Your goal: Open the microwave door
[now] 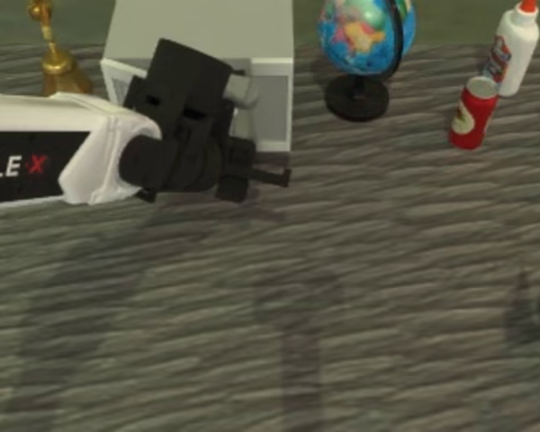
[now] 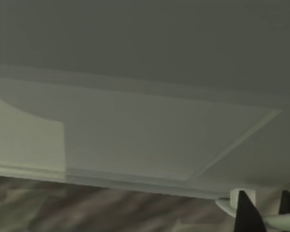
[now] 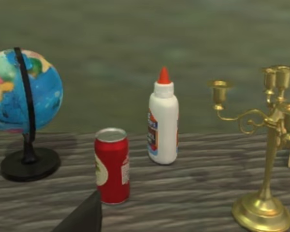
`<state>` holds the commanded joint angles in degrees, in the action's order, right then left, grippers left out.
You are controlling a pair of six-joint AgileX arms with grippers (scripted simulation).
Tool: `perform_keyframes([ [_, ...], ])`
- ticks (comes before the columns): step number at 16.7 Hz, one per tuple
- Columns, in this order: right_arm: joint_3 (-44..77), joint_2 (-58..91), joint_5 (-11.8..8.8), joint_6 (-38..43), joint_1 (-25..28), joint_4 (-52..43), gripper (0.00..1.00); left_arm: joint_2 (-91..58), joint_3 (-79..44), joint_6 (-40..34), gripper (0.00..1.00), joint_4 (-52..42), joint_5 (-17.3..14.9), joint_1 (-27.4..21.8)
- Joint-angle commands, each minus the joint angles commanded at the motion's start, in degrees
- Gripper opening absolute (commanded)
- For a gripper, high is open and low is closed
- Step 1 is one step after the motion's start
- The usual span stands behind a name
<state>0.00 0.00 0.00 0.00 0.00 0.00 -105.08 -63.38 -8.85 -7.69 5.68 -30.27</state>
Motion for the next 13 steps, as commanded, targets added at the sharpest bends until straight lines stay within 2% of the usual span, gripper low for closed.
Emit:
perform_keyframes([
  [9, 0.0, 0.0, 0.0, 0.0, 0.0, 0.0, 1.0, 2.08, 2.72, 3.81, 0.0, 0.9, -3.27, 1.33],
  [13, 0.0, 0.0, 0.0, 0.0, 0.0, 0.0, 1.0, 2.09, 2.74, 3.85, 0.0, 0.9, -3.29, 1.34],
])
